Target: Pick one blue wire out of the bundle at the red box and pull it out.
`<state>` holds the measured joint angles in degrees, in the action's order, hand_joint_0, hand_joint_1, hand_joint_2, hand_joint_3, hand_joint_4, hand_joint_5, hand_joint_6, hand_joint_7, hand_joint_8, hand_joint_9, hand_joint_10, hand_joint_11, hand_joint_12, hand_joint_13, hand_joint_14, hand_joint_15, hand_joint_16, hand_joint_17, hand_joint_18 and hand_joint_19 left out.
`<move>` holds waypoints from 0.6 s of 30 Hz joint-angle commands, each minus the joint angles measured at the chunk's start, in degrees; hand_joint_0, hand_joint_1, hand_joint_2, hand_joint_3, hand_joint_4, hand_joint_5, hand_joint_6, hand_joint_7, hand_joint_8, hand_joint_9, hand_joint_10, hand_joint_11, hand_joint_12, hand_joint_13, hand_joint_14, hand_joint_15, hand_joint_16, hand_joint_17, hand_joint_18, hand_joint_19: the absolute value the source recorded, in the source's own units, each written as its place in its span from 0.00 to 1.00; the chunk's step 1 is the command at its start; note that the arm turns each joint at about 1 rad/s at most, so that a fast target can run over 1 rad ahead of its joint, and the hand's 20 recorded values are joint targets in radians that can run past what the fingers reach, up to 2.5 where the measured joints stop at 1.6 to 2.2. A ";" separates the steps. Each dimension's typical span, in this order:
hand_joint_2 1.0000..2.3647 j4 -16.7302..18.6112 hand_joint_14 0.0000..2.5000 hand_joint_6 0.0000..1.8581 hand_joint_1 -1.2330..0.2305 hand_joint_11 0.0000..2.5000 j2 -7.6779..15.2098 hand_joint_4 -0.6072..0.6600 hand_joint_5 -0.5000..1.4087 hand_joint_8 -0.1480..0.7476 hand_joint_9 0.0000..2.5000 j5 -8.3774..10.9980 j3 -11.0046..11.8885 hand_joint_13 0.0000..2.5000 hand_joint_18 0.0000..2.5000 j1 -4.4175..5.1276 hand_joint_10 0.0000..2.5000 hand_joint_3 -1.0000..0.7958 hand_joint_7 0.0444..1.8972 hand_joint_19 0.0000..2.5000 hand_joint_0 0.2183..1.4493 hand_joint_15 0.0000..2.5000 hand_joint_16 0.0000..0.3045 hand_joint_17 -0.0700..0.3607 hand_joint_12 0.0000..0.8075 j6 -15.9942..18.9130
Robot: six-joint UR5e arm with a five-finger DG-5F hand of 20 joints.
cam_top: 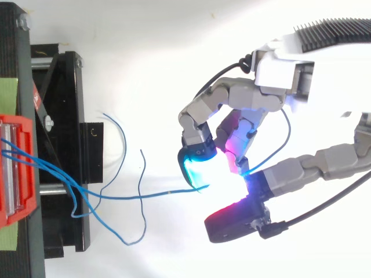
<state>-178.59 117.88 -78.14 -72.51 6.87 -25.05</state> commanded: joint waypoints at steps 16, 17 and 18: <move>0.01 0.00 0.01 0.49 0.26 0.25 -0.02 0.42 0.24 0.56 0.48 0.01 0.00 0.38 0.38 0.07 0.00 0.52 0.59 0.16 0.31 0.21 0.20 0.48 0.58 0.00; 0.01 0.00 0.01 0.49 0.26 0.25 -0.02 0.42 0.24 0.56 0.48 0.01 0.00 0.38 0.38 -0.02 0.01 0.52 0.59 0.16 0.30 0.21 0.20 0.48 0.58 0.00; 0.01 0.00 0.01 0.49 0.26 0.25 -0.02 0.42 0.24 0.57 0.48 0.01 0.00 0.38 0.38 0.07 0.00 0.52 0.59 0.16 0.30 0.21 0.20 0.48 0.58 0.00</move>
